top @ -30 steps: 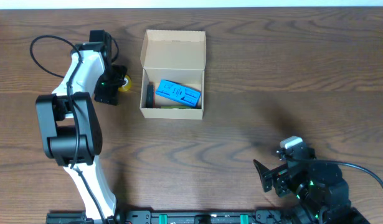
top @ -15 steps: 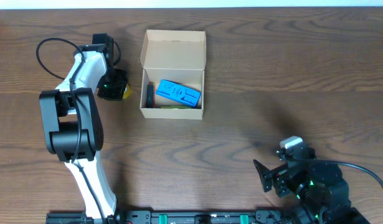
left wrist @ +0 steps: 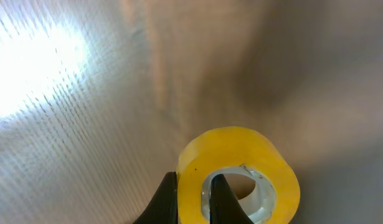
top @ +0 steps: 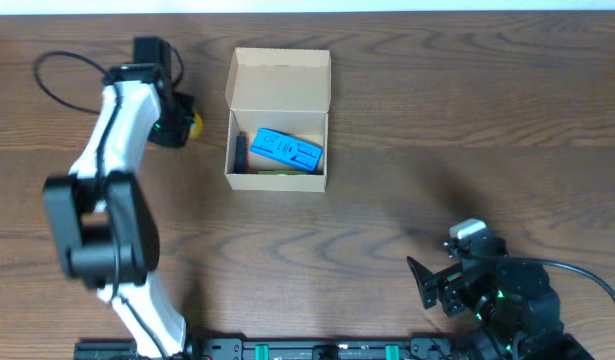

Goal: Pack container
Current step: 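Carry the yellow tape roll into the cardboard box and release it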

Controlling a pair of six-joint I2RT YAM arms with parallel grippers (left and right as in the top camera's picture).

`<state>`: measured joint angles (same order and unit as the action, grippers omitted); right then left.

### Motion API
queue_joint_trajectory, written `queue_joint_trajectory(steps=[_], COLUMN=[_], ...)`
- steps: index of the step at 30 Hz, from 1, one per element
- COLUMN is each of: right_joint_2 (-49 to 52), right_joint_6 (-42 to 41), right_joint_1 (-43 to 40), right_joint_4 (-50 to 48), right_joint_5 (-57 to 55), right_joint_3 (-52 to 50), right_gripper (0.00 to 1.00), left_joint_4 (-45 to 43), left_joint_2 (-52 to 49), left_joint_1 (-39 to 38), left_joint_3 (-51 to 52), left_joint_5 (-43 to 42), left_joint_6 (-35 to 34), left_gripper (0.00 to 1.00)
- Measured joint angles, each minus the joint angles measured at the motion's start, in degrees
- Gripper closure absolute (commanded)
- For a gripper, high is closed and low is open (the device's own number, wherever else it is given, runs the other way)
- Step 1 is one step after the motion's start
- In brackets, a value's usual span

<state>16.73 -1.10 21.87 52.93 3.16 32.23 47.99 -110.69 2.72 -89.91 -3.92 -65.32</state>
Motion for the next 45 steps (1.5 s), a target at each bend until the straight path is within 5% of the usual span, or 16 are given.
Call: queue_joint_trajectory(steps=[8,15,27,31,35,40,43,45], right_joint_2=[0.0,0.0,0.0,0.0,0.0,0.0,0.0,0.0], right_joint_6=[0.0,0.0,0.0,0.0,0.0,0.0,0.0,0.0], right_joint_1=[0.0,0.0,0.0,0.0,0.0,0.0,0.0,0.0], right_joint_4=[0.0,0.0,0.0,0.0,0.0,0.0,0.0,0.0], right_joint_5=[0.0,0.0,0.0,0.0,0.0,0.0,0.0,0.0], right_joint_3=[0.0,0.0,0.0,0.0,0.0,0.0,0.0,0.0], right_gripper=[0.01,0.01,0.01,0.01,0.01,0.01,0.01,0.01], left_joint_4=[-0.3,2.5,4.5,4.5,4.4,2.8,2.6,2.7], left_joint_2=[14.6,11.3,1.8,-0.1,-0.5,-0.5,0.5,2.6], left_joint_1=[-7.6,-18.1,-21.3,-21.9,-21.9,-21.9,-21.9,-21.9], left_joint_3=[-0.1,-0.1,-0.1,-0.1,-0.1,-0.1,-0.1,0.0], left_joint_5=[1.3,1.4,1.3,1.1,1.1,0.9,0.9,1.0], left_joint_6=[12.9,20.4,22.1,22.5,22.9,22.8,22.8,22.9], left_gripper=[0.95,0.94,0.93,0.79,0.44,0.28,0.04,0.04])
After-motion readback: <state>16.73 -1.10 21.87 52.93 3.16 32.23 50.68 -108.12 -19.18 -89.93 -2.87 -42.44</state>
